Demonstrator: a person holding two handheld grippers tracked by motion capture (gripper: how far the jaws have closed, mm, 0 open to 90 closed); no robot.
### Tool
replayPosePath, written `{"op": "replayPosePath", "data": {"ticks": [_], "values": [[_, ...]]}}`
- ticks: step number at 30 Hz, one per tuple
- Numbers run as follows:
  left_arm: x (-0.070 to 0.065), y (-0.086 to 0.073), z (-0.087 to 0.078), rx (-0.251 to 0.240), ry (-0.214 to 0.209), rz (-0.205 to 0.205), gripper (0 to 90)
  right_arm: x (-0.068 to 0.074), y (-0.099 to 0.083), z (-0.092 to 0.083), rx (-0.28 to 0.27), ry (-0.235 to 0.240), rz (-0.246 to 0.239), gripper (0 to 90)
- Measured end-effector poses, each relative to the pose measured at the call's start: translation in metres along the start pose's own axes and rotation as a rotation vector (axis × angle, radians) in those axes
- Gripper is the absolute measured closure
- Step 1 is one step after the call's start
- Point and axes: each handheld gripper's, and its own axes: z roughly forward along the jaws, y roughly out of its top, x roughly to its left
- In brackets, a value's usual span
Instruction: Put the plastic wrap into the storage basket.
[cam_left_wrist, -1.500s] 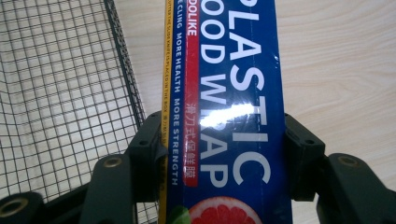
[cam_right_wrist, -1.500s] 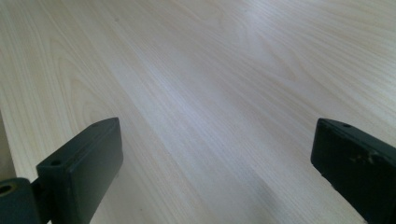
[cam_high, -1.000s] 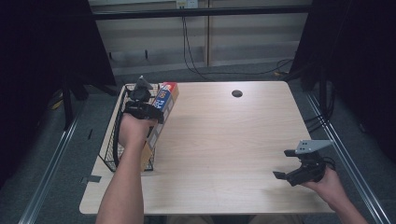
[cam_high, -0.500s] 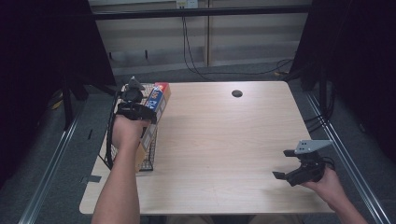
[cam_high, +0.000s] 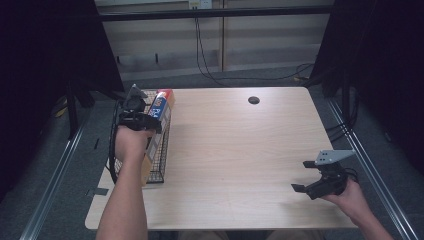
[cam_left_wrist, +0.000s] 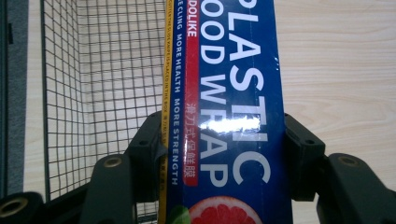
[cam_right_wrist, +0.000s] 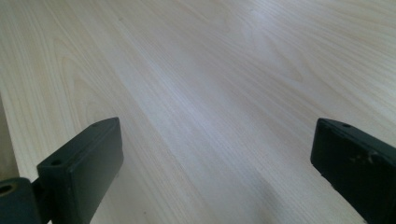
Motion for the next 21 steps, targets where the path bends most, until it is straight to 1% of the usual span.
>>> {"op": "replayPosePath", "data": {"ticks": [3,7,8,11,13,15,18,21], "values": [[0.002,-0.001,0.001,-0.003,0.001,-0.013,43.3,0.0,0.0,0.0,0.0,0.001,-0.001,2.1],[0.004,-0.002,0.001,-0.007,0.009,-0.015,43.3,0.0,0.0,0.0,0.0,0.004,-0.003,2.2],[0.004,-0.002,0.001,-0.008,0.011,-0.026,43.3,0.0,0.0,0.0,0.0,0.004,-0.003,2.2],[0.007,-0.003,0.001,-0.01,0.013,-0.033,43.3,0.0,0.0,0.0,-0.001,0.007,-0.004,2.2],[0.008,-0.003,0.001,-0.012,0.023,-0.033,43.3,0.001,0.0,0.0,-0.001,0.006,-0.002,2.2],[0.009,-0.004,0.001,-0.016,0.02,-0.049,43.3,0.0,0.0,0.0,-0.002,-0.001,-0.004,2.2],[0.011,-0.005,0.001,-0.012,0.026,-0.045,43.3,0.0,0.0,-0.001,-0.007,0.004,-0.003,2.1],[0.012,-0.006,0.002,-0.01,0.029,-0.061,43.3,0.0,0.0,-0.001,-0.009,0.007,0.0,2.2]]}}
